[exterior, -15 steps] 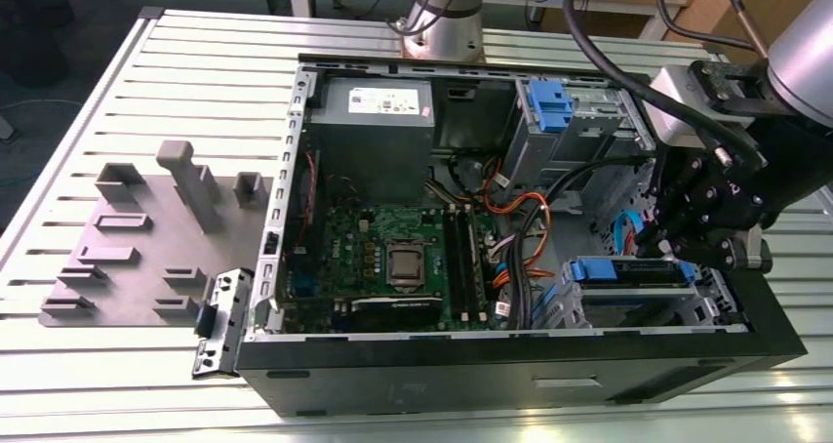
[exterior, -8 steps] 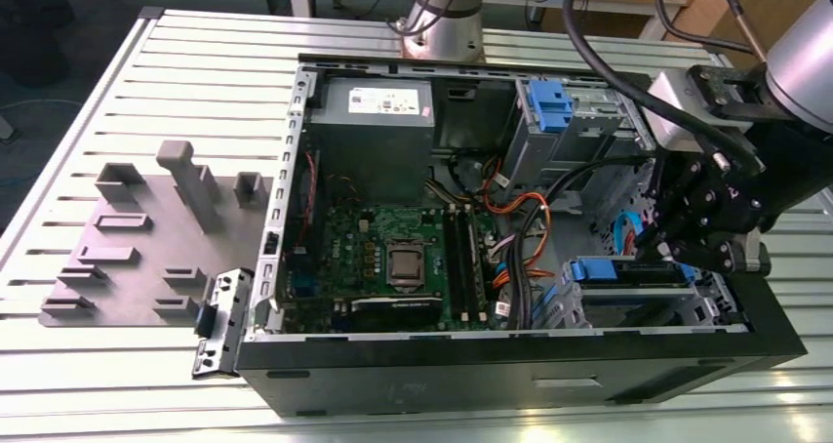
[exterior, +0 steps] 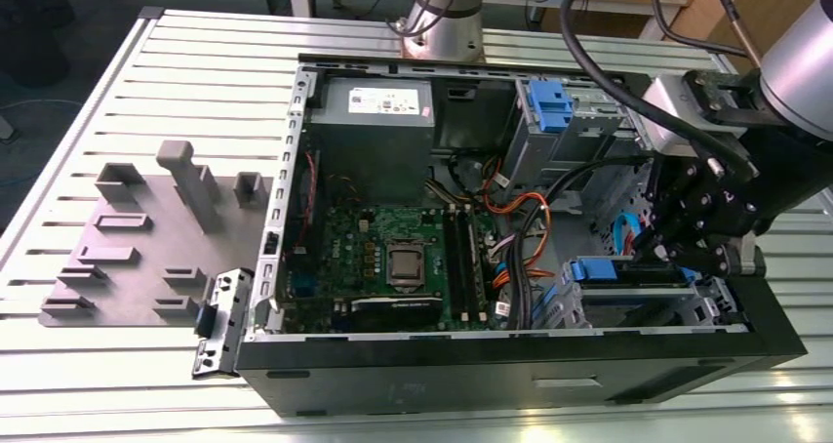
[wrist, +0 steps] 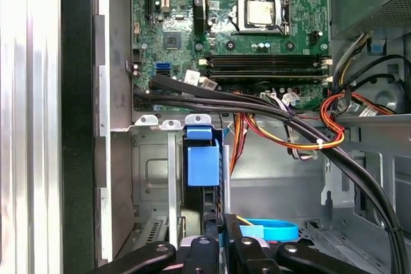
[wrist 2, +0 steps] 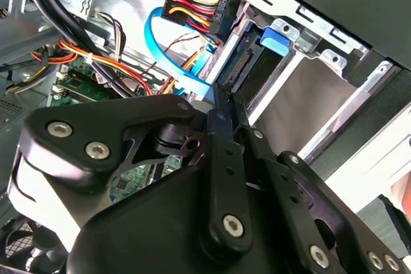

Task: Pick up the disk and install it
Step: 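Insert the first disk wire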

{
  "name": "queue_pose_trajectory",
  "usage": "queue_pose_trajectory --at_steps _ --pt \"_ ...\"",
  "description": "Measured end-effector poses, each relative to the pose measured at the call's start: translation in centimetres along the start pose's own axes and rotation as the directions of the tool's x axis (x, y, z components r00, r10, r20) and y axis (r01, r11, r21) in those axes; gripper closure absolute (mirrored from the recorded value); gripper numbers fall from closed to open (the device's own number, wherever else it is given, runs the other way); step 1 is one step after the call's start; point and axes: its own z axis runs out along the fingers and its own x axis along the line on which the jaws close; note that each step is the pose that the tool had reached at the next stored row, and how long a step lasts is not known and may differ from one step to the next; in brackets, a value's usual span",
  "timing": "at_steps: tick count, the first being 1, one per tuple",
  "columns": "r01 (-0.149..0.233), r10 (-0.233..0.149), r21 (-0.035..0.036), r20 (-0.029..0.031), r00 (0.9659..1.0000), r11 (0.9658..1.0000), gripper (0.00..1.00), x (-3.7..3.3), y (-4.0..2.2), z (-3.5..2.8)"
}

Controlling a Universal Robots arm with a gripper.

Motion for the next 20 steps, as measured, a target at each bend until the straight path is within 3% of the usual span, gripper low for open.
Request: queue_pose_trajectory --at_steps 20 --pt "0.0 0.0 0.0 -0.0002 1.0 1.0 0.84 0.3 -0.02 0.73"
